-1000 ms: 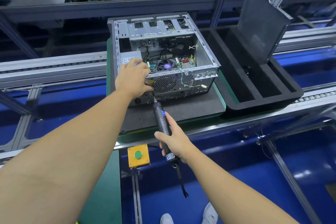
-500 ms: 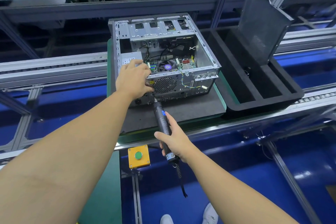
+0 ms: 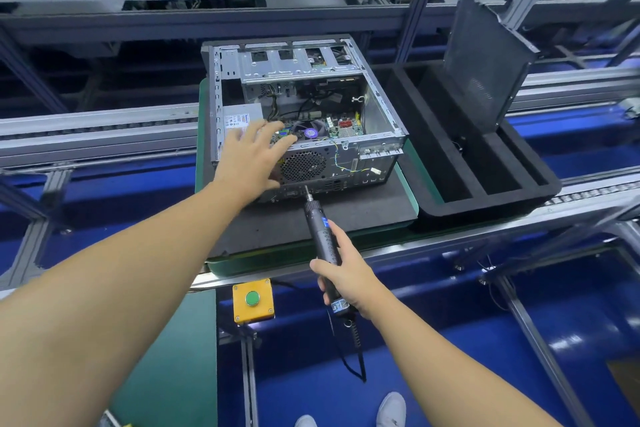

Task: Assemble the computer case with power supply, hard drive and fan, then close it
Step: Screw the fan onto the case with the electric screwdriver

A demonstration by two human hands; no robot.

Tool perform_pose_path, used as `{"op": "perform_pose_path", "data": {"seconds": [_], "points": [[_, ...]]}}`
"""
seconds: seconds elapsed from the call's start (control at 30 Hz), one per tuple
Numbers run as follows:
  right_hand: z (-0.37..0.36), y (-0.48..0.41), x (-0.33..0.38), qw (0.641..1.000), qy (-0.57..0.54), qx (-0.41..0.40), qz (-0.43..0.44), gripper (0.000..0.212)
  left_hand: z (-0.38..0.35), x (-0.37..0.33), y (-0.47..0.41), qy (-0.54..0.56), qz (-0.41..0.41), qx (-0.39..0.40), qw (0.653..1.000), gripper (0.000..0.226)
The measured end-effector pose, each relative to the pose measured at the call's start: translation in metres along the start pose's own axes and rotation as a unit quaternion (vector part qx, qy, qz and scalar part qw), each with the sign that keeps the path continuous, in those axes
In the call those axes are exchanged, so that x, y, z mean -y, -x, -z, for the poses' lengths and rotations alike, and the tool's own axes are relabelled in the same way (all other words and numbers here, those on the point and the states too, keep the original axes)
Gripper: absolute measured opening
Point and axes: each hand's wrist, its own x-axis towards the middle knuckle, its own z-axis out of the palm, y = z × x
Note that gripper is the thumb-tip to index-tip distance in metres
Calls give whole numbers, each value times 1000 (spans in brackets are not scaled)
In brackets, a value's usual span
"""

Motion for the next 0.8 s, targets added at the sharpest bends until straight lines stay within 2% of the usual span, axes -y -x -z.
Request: {"op": "perform_pose_path", "data": {"seconds": [0.07,0.17,0.4,0.5,0.67,0.8], "points": [[6,3,-2,1000,2,-1,0,83,-5,-12,7,-19,29,-11,999,100],[11,7,-5,1000,1,-7,0,82,-10,-22,8,-11,66,-30,997,92],[12,12,-3,1000,-5,-10,5,83,-17,-23,5,-13,87,-47,995,98],[14,16,-1,1000,2,-8,4,84,-18,-24,4,-27,98,-33,994,104],[22,30,7,1000,16,-8,21,84,-13,-29,5,-30,115,-26,993,99],[28,44,20,999,19,-3,42,82,5,-20,6,39,97,47,993,114]]}}
